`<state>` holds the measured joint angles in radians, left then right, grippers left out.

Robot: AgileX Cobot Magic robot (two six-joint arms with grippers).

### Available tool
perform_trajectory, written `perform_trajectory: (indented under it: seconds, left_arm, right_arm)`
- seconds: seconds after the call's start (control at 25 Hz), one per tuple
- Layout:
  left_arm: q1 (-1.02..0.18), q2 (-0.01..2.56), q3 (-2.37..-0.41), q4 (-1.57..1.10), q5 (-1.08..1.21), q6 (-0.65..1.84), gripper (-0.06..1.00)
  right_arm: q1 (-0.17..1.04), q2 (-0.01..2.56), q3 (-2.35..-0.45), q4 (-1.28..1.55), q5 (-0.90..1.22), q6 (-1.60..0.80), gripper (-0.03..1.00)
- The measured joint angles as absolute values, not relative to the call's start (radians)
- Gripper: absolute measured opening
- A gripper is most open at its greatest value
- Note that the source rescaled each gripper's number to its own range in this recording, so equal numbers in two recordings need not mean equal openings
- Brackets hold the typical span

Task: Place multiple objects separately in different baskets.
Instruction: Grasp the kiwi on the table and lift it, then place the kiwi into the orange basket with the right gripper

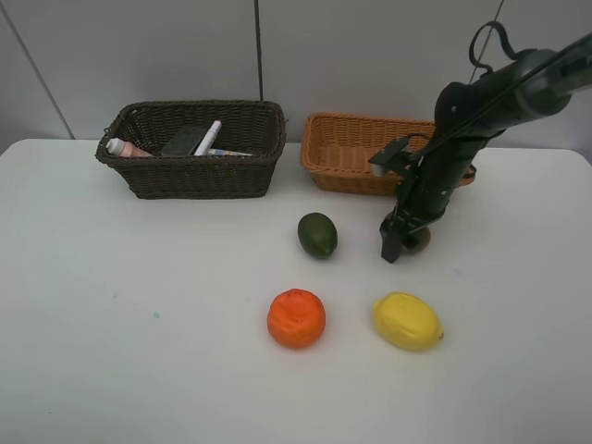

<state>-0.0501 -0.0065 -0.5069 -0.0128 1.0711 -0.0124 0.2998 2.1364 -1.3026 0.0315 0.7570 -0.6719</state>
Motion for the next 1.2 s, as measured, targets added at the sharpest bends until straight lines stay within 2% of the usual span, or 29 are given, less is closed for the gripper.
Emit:
perform_trajectory:
  seconds: [0.08, 0.12, 0.16, 0.24, 0.6, 0.88, 1.2]
  left_arm:
    - [-0.05, -0.006, -0.507, -0.013, 1.071, -0.012, 0.94]
    - [-0.05, -0.006, -0.507, -0.013, 1.071, -0.012, 0.94]
    - [-0.05, -0.006, -0.507, -0.013, 1.071, -0.012, 0.94]
    - [-0.05, -0.006, -0.507, -0.013, 1.071, -0.012, 0.94]
    - [-0.05, -0.006, -0.507, -0.013, 1.071, -0.012, 0.94]
    - [-0.05, -0.006, -0.507, -0.013, 1.071, -0.012, 0.94]
    - [-0.05, -0.006, -0.507, -0.013, 1.071, -0.012, 0.94]
  right_arm:
    - [0.3, 2.138, -1.304, 0.019, 0.743, -0.672, 0.62]
    - [0.299, 2.139, -1.305, 0.012, 0.735, -0.672, 0.36]
    - [0.299, 2.139, -1.306, 0.012, 0.727, -0.672, 0.04]
    - [0.299, 2.139, -1.307, 0.014, 0.725, -0.672, 0.0]
    - [0.299, 2.093, -1.32, 0.007, 0.791, -0.662, 0.0]
    - [0.273, 1.978, -1.538, 0.009, 0.773, -0.581, 0.0]
    - [0.168, 2.157, -1.745, 0.006, 0.712, -0.426, 0.0]
